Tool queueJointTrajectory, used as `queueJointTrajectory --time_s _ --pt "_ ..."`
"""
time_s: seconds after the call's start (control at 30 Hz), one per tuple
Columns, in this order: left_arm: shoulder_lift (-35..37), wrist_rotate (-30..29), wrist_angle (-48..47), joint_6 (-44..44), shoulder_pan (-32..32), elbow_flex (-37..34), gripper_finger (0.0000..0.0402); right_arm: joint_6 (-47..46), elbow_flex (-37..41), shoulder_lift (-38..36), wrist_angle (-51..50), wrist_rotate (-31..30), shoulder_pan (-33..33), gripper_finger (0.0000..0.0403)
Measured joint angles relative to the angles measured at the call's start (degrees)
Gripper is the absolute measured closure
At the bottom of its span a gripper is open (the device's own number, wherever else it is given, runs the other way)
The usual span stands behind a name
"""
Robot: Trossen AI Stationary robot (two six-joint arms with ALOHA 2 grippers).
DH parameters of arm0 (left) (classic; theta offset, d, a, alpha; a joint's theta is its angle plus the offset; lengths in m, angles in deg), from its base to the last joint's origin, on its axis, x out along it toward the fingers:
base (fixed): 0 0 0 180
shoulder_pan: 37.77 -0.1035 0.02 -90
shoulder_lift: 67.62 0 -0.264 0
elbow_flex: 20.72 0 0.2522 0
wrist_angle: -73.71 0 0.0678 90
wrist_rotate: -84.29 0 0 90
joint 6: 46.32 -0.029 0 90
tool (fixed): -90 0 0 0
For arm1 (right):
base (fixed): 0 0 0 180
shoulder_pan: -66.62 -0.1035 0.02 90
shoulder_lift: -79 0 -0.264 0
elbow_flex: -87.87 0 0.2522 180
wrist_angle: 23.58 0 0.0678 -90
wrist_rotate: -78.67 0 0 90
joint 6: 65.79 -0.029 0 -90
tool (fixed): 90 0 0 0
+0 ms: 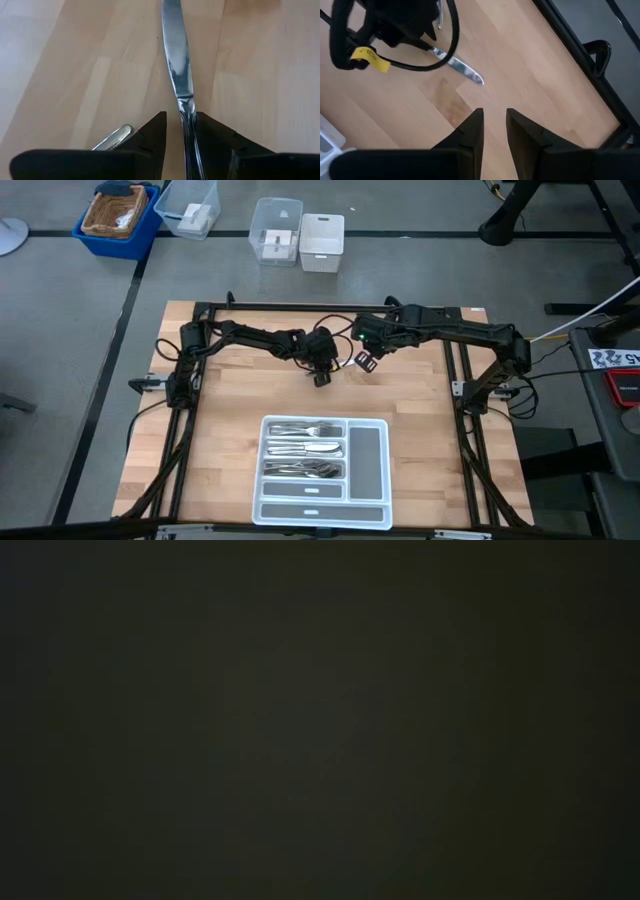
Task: Sort silverware
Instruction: Put the silver knife into the middle section of the white silverware tray
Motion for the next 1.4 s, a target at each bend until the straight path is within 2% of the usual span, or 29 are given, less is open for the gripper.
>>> queueJointTrajectory --time_s 0.37,0.73,0.87,1.1,1.4 --pt "-0.3 1.2 -0.8 -1.1 0.5 0.0 0.0309 0.0 0.0 0.0 2.4 0.0 0.0 0.0320" --pt "-0.1 1.1 -8.7 -1.9 0.4 0.3 0.0310 0.0 0.0 0.0 2.3 0.0 0.0 0.0320" --pt "-0.1 1.0 -11.6 -4.4 0.4 0.3 0.0333 1.9 0.0 0.0 2.3 0.0 0.0 0.0320" --pt "0.5 1.1 -15.9 -3.4 0.4 0.2 0.0379 3.1 0.0 0.0 2.3 0.0 0.0 0.0320" --pt "2.7 1.1 -26.4 -5.3 0.4 0.1 0.0350 4.4 0.0 0.0 2.1 0.0 0.0 0.0320"
